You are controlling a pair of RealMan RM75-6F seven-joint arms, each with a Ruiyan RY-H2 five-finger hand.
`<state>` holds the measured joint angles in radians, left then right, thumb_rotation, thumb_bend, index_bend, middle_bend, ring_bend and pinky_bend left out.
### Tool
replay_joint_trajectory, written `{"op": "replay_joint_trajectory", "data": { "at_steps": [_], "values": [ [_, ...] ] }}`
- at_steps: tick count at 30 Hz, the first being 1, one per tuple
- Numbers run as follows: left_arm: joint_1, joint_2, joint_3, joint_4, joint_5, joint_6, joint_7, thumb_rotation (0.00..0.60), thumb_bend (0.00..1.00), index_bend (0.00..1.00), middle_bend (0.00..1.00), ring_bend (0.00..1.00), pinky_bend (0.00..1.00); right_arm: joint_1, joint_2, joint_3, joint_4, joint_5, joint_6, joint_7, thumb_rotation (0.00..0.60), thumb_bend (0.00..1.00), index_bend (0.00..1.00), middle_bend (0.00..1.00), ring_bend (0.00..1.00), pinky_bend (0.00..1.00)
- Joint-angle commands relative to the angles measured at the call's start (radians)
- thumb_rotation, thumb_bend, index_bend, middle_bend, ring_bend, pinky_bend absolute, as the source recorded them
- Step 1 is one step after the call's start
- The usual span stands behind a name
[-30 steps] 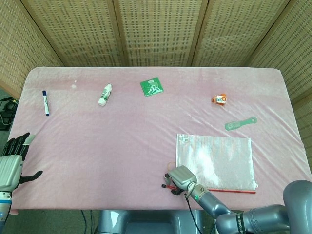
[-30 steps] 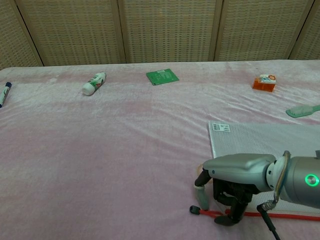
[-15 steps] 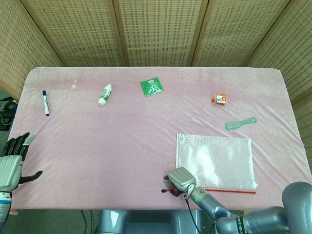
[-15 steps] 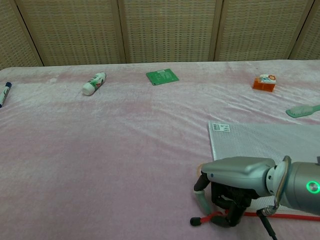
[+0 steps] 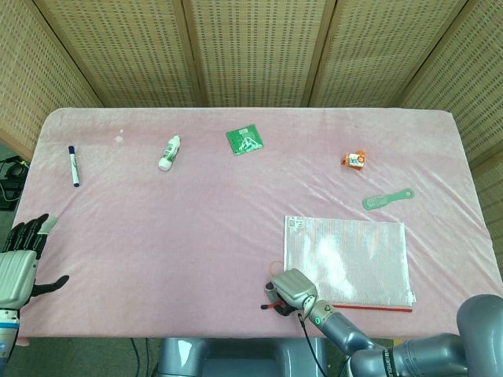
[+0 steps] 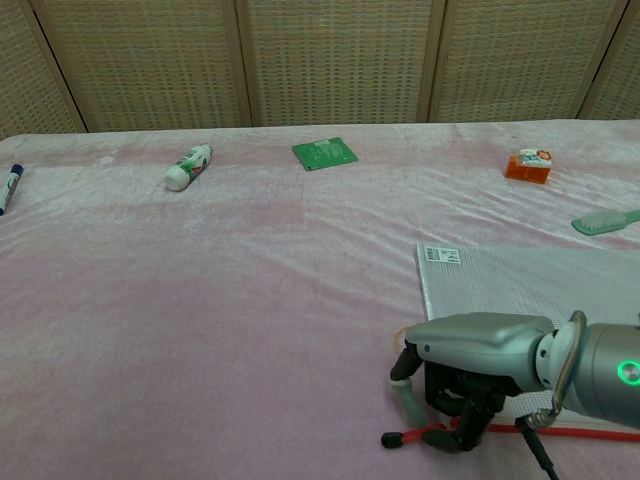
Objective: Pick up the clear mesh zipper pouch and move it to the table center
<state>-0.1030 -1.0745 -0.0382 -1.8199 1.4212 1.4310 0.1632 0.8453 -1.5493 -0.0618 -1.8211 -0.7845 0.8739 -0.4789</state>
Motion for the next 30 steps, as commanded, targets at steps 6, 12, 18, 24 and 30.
{"op": "replay_joint_trajectory", "data": {
  "at_steps": [6, 12, 18, 24, 30],
  "values": [
    [0.0, 0.003, 0.0, -0.001, 0.0, 0.0, -0.007, 0.6, 0.0, 0.0, 0.0, 0.0, 0.0, -0.026, 0.045, 0.043, -0.046, -0.084, 0.0, 0.094, 0.6, 0.87, 0.75, 0.97, 0.95, 1.0],
    [0.002, 0.007, 0.001, -0.003, 0.003, 0.003, -0.014, 0.6, 0.0, 0.0, 0.0, 0.0, 0.0, -0.039, 0.1, 0.096, -0.097, -0.118, -0.014, 0.192, 0.6, 0.9, 0.78, 0.98, 0.95, 1.0],
    [0.004, 0.013, 0.001, -0.005, 0.009, 0.007, -0.029, 0.6, 0.0, 0.0, 0.0, 0.0, 0.0, -0.039, 0.189, 0.18, -0.15, -0.117, -0.104, 0.361, 0.6, 0.86, 0.78, 0.98, 0.96, 1.0],
    [0.003, 0.018, 0.0, -0.001, 0.007, 0.003, -0.046, 0.6, 0.0, 0.0, 0.0, 0.0, 0.0, -0.028, 0.271, 0.277, -0.187, -0.093, -0.19, 0.517, 0.6, 0.84, 0.78, 0.98, 0.96, 1.0],
    [0.001, 0.022, -0.001, 0.0, 0.005, 0.0, -0.058, 0.6, 0.0, 0.0, 0.0, 0.0, 0.0, 0.005, 0.347, 0.349, -0.218, -0.059, -0.255, 0.601, 0.6, 0.84, 0.79, 0.98, 0.96, 1.0]
  ]
}}
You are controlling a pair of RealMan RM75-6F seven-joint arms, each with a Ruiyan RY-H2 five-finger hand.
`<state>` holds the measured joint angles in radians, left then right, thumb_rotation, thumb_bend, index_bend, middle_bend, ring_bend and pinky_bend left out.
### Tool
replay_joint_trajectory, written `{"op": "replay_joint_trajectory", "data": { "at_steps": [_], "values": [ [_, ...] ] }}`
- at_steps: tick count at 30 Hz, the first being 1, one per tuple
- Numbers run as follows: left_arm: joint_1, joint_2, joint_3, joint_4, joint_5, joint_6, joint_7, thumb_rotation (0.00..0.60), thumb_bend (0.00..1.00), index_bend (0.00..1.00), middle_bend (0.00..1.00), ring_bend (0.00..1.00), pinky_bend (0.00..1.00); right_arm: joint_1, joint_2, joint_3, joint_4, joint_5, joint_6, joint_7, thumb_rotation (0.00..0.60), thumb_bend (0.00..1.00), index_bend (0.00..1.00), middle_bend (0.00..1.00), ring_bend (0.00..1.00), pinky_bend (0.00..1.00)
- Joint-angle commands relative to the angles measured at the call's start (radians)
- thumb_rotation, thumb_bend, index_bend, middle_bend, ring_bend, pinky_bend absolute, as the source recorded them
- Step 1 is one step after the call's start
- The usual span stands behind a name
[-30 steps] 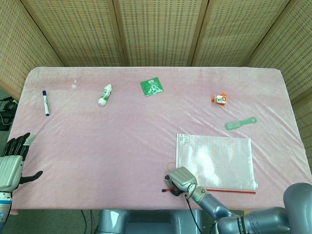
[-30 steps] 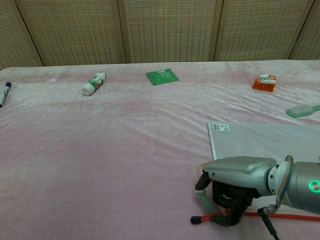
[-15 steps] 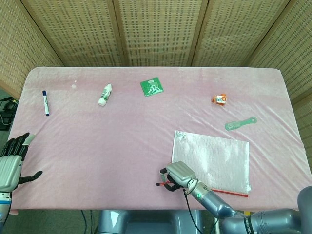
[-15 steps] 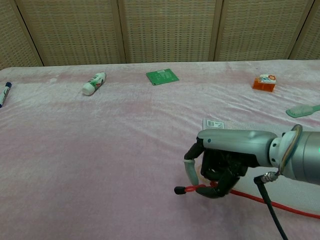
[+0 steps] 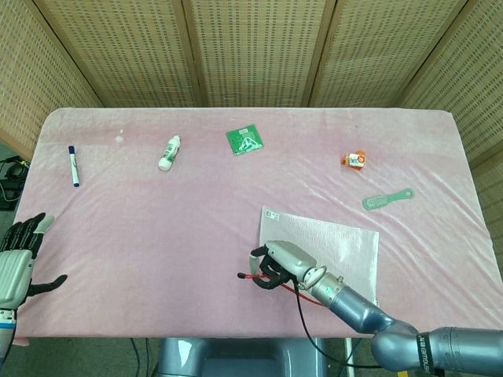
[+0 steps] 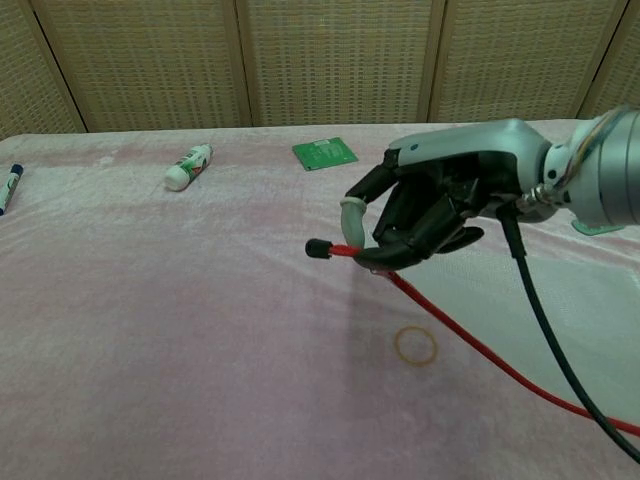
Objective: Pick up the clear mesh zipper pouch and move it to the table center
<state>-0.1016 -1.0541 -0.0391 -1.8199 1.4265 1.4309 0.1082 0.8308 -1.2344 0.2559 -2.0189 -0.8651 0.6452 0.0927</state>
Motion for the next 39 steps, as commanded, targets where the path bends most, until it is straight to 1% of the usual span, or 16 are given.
{"op": "replay_joint_trajectory", "data": {
  "at_steps": [1, 3, 4, 13, 18, 23, 25, 27, 28, 29, 30, 32, 34, 36, 38, 39],
  "values": [
    [0.0, 0.002, 0.0, 0.0, 0.0, -0.001, -0.005, 0.6, 0.0, 0.0, 0.0, 0.0, 0.0, 0.028, 0.044, 0.041, -0.025, 0.029, -0.034, 0.037, 0.6, 0.84, 0.79, 0.98, 0.96, 1.0],
    [0.0, 0.003, -0.001, 0.001, 0.0, -0.001, -0.01, 0.6, 0.0, 0.0, 0.0, 0.0, 0.0, 0.046, 0.068, 0.067, -0.04, 0.049, -0.051, 0.057, 0.6, 0.84, 0.79, 0.98, 0.96, 1.0],
    [-0.001, 0.004, -0.001, 0.003, -0.002, -0.004, -0.012, 0.6, 0.0, 0.0, 0.0, 0.0, 0.0, 0.065, 0.092, 0.106, -0.061, 0.067, -0.062, 0.079, 0.6, 0.84, 0.79, 0.98, 0.96, 1.0],
    [-0.009, 0.001, -0.002, 0.011, -0.014, -0.022, -0.014, 0.6, 0.0, 0.0, 0.0, 0.0, 0.0, 0.147, 0.176, 0.184, -0.097, 0.175, -0.103, 0.147, 0.6, 0.84, 0.79, 0.98, 0.96, 1.0],
    [-0.016, -0.005, -0.005, 0.019, -0.026, -0.035, -0.012, 0.6, 0.0, 0.0, 0.0, 0.0, 0.0, 0.167, 0.169, 0.164, -0.094, 0.155, -0.051, 0.115, 0.6, 0.82, 0.8, 0.99, 0.96, 1.0],
    [-0.044, -0.023, -0.016, 0.049, -0.016, -0.065, -0.041, 0.6, 0.0, 0.0, 0.0, 0.0, 0.0, 0.147, 0.123, 0.102, -0.066, 0.003, 0.065, -0.008, 0.6, 0.81, 0.8, 0.99, 0.96, 1.0],
    [-0.064, -0.037, -0.024, 0.067, 0.0, -0.083, -0.069, 0.6, 0.0, 0.0, 0.0, 0.0, 0.0, 0.137, 0.109, 0.089, -0.062, -0.03, 0.088, -0.018, 0.6, 0.8, 0.8, 0.99, 0.96, 1.0],
    [-0.095, -0.059, -0.038, 0.092, 0.027, -0.102, -0.1, 0.6, 0.0, 0.0, 0.11, 0.05, 0.02, 0.129, 0.104, 0.079, -0.056, -0.047, 0.091, -0.014, 0.6, 0.8, 0.8, 0.99, 0.96, 1.0],
    [-0.116, -0.074, -0.046, 0.109, 0.046, -0.116, -0.118, 0.6, 0.0, 0.0, 0.23, 0.13, 0.08, 0.126, 0.102, 0.075, -0.052, -0.054, 0.088, -0.01, 0.6, 0.8, 0.8, 0.99, 0.96, 1.0],
    [-0.135, -0.088, -0.053, 0.127, 0.063, -0.126, -0.137, 0.6, 0.0, 0.0, 0.37, 0.24, 0.17, 0.124, 0.101, 0.071, -0.048, -0.059, 0.085, -0.005, 0.6, 0.8, 0.8, 0.99, 0.96, 1.0],
    [-0.154, -0.103, -0.059, 0.144, 0.08, -0.134, -0.155, 0.6, 0.0, 0.0, 0.45, 0.32, 0.24, 0.123, 0.099, 0.07, -0.044, -0.063, 0.082, 0.002, 0.6, 0.8, 0.8, 0.99, 0.96, 1.0],
    [-0.197, -0.139, -0.071, 0.181, 0.121, -0.153, -0.202, 0.6, 0.0, 0.0, 0.63, 0.49, 0.46, 0.121, 0.094, 0.066, -0.035, -0.068, 0.076, 0.014, 0.6, 0.8, 0.8, 0.99, 0.96, 1.0],
    [-0.235, -0.177, -0.082, 0.222, 0.158, -0.161, -0.245, 0.6, 0.0, 0.02, 0.75, 0.61, 0.63, 0.119, 0.089, 0.065, -0.026, -0.074, 0.072, 0.025, 0.6, 0.8, 0.8, 0.99, 0.96, 1.0],
    [-0.274, -0.218, -0.088, 0.265, 0.197, -0.168, -0.297, 0.6, 0.0, 0.13, 0.91, 0.74, 0.86, 0.118, 0.086, 0.065, -0.02, -0.079, 0.071, 0.034, 0.6, 0.8, 0.8, 0.99, 0.96, 1.0],
    [-0.316, -0.263, -0.101, 0.297, 0.231, -0.168, -0.379, 0.6, 0.0, 0.18, 0.98, 0.81, 0.98, 0.118, 0.084, 0.066, -0.016, -0.08, 0.069, 0.042, 0.6, 0.8, 0.8, 0.99, 0.96, 1.0],
    [-0.338, -0.293, -0.109, 0.323, 0.246, -0.163, -0.409, 0.6, 0.0, 0.19, 0.99, 0.82, 0.99, 0.118, 0.083, 0.067, -0.015, -0.08, 0.069, 0.048, 0.6, 0.8, 0.8, 0.99, 0.96, 1.0]
  ]
}}
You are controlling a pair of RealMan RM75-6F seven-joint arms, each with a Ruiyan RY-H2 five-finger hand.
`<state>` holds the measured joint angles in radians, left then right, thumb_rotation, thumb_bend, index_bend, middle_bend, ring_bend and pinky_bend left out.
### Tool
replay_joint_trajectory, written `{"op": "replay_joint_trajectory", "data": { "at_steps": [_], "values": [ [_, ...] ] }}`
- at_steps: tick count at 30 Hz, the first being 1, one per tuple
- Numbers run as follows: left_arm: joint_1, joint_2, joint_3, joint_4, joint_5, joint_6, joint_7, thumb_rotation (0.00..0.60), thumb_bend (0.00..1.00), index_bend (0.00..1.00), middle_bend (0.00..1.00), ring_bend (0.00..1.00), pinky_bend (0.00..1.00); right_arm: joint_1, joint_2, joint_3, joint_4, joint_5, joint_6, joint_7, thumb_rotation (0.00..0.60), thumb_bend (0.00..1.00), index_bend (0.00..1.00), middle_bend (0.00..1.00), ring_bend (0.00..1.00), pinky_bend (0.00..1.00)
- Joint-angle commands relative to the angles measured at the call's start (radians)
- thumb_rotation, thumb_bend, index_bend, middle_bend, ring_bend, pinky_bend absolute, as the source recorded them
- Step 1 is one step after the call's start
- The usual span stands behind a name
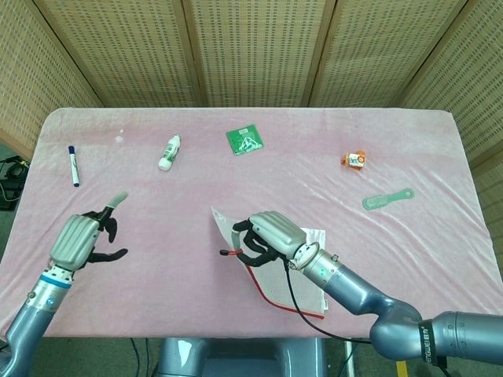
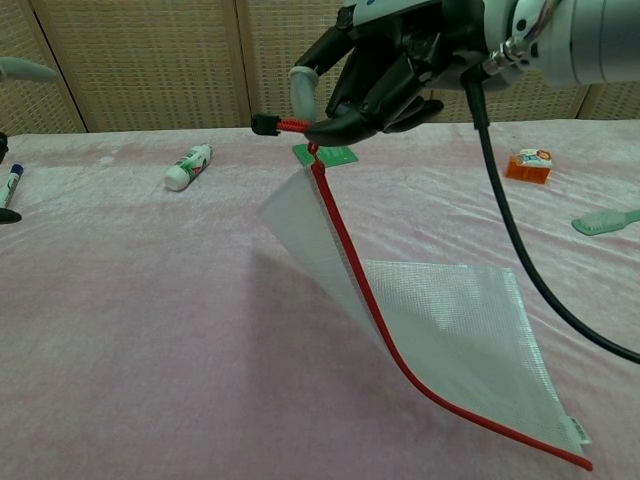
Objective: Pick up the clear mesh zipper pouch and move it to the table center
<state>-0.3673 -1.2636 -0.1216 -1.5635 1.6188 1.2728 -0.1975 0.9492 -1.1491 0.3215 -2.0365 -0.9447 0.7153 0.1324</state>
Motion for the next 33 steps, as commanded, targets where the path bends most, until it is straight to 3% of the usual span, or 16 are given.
{"op": "replay_joint_trajectory", "data": {
  "at_steps": [1, 9, 11, 16, 33],
  "values": [
    [-0.094, -0.106, -0.029, 0.086, 0.062, -0.015, -0.128, 0.6, 0.0, 0.19, 1.0, 0.83, 1.0, 0.0, -0.003, 0.003, 0.004, 0.001, -0.004, 0.013, 0.6, 0.8, 0.8, 0.99, 0.96, 1.0],
    [-0.231, -0.192, -0.051, 0.086, 0.011, -0.166, -0.262, 0.6, 0.0, 0.25, 1.0, 0.83, 1.0, 0.015, -0.011, 0.006, 0.017, 0.015, -0.003, 0.013, 0.6, 0.8, 0.8, 0.99, 0.96, 1.0],
    [-0.277, -0.222, -0.071, 0.065, -0.043, -0.239, -0.382, 0.6, 0.0, 0.26, 1.0, 0.83, 1.0, 0.022, -0.014, 0.004, 0.026, 0.03, -0.004, 0.01, 0.6, 0.8, 0.8, 0.99, 0.96, 1.0],
    [-0.347, -0.28, -0.086, 0.093, -0.085, -0.321, -0.45, 0.6, 0.0, 0.29, 1.0, 0.83, 1.0, 0.027, -0.007, 0.012, 0.036, 0.06, -0.014, 0.031, 0.6, 0.8, 0.8, 0.99, 0.96, 1.0],
    [-0.449, -0.34, -0.101, 0.103, -0.146, -0.398, -0.437, 0.6, 0.01, 0.38, 1.0, 0.83, 1.0, 0.033, 0.019, 0.015, 0.035, 0.065, -0.019, 0.035, 0.6, 0.8, 0.8, 0.99, 0.96, 1.0]
  ]
}}
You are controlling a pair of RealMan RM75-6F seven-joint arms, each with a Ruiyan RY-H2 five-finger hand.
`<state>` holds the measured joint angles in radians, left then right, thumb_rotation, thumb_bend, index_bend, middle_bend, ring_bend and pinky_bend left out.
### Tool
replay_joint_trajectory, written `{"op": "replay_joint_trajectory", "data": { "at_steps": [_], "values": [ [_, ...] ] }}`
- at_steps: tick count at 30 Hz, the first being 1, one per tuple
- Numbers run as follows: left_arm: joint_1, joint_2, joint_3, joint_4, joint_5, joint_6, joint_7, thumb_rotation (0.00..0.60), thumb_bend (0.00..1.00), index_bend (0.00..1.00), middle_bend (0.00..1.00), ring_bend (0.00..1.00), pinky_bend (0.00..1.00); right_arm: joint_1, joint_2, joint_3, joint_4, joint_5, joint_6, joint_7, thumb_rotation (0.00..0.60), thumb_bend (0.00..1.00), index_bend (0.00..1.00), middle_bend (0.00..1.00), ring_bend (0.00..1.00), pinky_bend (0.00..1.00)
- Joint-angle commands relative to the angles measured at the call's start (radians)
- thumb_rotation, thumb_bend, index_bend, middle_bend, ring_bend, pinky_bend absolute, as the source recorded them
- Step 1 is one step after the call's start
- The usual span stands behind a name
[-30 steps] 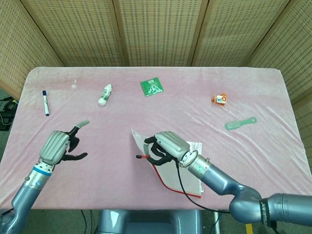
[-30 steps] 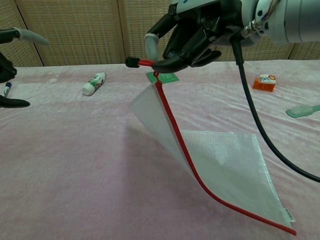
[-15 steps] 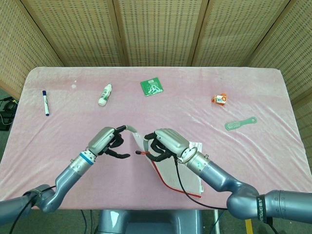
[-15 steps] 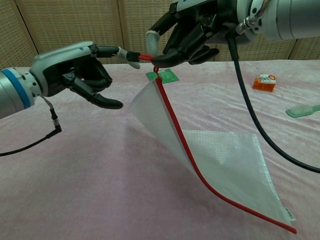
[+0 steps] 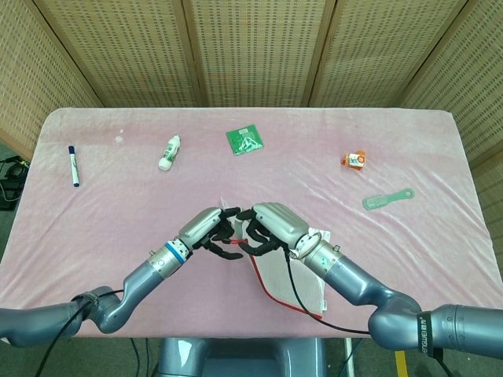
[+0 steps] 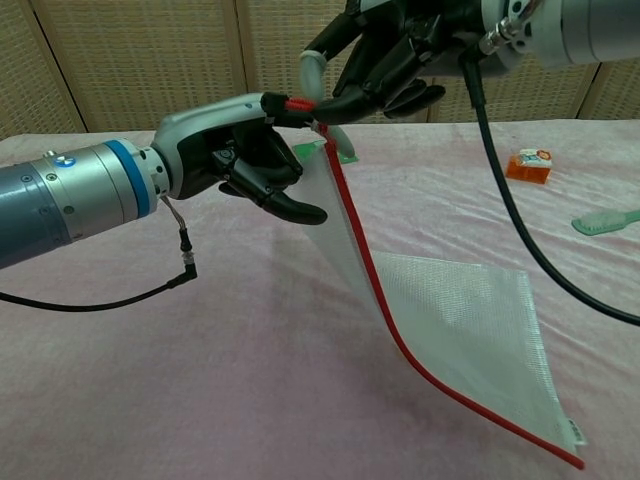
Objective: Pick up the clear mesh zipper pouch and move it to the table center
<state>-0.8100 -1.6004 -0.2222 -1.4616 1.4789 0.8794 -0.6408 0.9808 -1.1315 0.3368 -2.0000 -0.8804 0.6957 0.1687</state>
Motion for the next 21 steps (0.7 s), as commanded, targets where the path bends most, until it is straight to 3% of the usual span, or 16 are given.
{"op": "replay_joint_trajectory", "data": {
  "at_steps": [1, 15, 21],
  "values": [
    [-0.009, -0.004, 0.0, 0.0, -0.008, -0.006, 0.008, 0.6, 0.04, 0.4, 1.0, 0.83, 1.0, 0.002, 0.002, 0.0, -0.001, 0.002, 0.002, -0.003, 0.6, 0.8, 0.8, 0.99, 0.96, 1.0],
    [-0.023, 0.0, 0.004, -0.024, -0.046, -0.002, 0.052, 0.6, 0.5, 0.64, 1.0, 0.83, 1.0, 0.0, 0.014, -0.012, -0.006, -0.003, 0.01, -0.015, 0.6, 0.8, 0.8, 0.99, 0.96, 1.0],
    [-0.019, -0.001, 0.004, -0.026, -0.073, -0.001, 0.05, 0.6, 0.62, 0.76, 1.0, 0.83, 1.0, -0.018, 0.027, -0.018, -0.002, -0.02, 0.013, -0.002, 0.6, 0.8, 0.8, 0.99, 0.96, 1.0]
  ]
}}
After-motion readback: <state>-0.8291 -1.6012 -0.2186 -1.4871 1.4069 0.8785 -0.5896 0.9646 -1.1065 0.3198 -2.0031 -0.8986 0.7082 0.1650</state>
